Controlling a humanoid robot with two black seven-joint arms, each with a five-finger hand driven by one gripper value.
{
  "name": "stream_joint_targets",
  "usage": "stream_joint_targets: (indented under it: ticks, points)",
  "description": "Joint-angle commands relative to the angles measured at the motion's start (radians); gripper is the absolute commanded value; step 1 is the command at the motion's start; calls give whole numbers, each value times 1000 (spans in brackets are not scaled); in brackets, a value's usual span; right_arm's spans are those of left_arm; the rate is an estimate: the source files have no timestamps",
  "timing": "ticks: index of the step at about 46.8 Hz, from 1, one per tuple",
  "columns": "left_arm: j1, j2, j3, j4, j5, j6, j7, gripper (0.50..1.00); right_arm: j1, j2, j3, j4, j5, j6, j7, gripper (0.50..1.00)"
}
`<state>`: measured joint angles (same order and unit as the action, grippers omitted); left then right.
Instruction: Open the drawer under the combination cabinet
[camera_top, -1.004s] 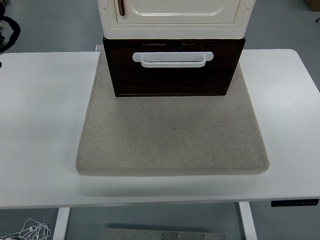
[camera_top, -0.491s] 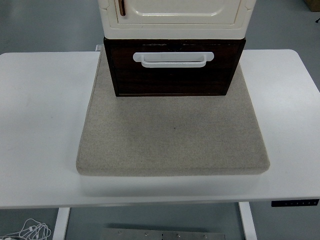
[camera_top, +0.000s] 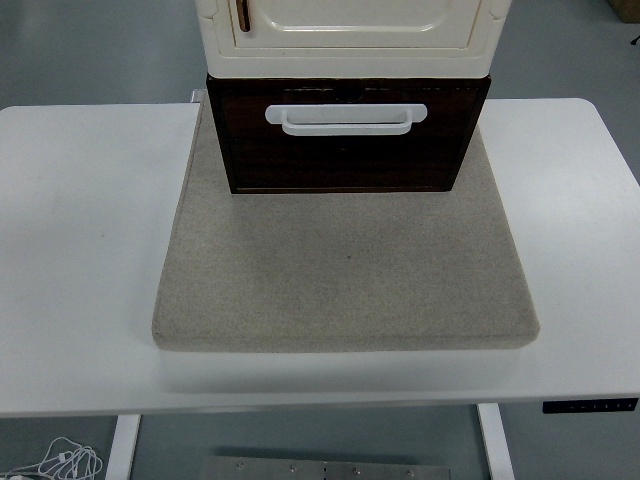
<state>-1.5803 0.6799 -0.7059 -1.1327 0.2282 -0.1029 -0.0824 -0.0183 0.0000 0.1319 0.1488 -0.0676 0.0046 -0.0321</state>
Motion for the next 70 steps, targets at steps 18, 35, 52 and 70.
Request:
stream_joint_targets:
  ticks: [18, 35, 52, 70]
  points:
    - [-79, 1, 328, -325, 19, 9, 41, 1000, 0, 0, 0, 0, 0, 0, 0, 926]
    - [-147, 1, 603, -397, 108, -78, 245, 1000, 0, 0, 0, 0, 0, 0, 0, 926]
    - [-159, -28, 706, -432, 221, -141, 407, 1000, 0, 0, 0, 0, 0, 0, 0, 926]
    - [-165, -23, 700, -415, 200, -156, 587, 1000, 0, 0, 0, 0, 0, 0, 0, 926]
